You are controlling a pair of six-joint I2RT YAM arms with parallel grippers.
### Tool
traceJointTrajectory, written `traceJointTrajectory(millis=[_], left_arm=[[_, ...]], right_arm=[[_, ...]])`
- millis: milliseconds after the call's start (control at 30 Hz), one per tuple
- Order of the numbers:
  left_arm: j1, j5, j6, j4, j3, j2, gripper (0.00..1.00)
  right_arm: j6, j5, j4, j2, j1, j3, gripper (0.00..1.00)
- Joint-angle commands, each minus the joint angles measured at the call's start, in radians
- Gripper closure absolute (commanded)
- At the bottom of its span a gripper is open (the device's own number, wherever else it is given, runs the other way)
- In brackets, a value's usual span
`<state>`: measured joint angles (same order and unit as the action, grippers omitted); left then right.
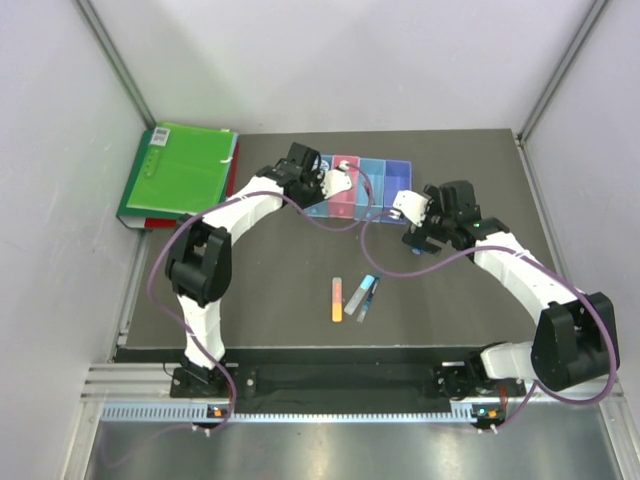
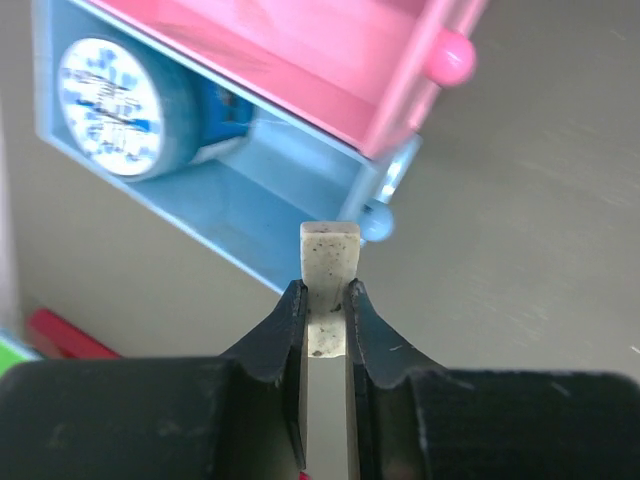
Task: Sort the stationery into containers
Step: Place the stationery in the storage box.
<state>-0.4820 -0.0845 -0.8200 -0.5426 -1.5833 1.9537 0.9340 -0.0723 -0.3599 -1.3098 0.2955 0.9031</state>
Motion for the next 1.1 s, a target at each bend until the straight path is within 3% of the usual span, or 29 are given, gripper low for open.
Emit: traceJointTrajectory(millis=[0,600,867,1067], left_arm=[[0.014,0.0,-0.051,0.081,-0.112,0.025,1.0],[0.014,-0.04,-0.097,0.179,-0.129,0.128,1.0],[0.016,-0.058,-0.122,0.159,-0.13,0.145,1.0],[0.017,-0.126,-0.16,0.052,-0.135,0.139,1.0]], right_arm=[[0.006,-0.003,0.033,0.01,-0.015,0.005,0.0],[0.008,-0.001,0.033,-0.008,-0.052,0.02,0.0],[0.005,-0.003,0.033,-0.012,-0.056,0.025,0.0],[0.005,-0.001,0.035,-0.011,-0.056,0.028,0.0]])
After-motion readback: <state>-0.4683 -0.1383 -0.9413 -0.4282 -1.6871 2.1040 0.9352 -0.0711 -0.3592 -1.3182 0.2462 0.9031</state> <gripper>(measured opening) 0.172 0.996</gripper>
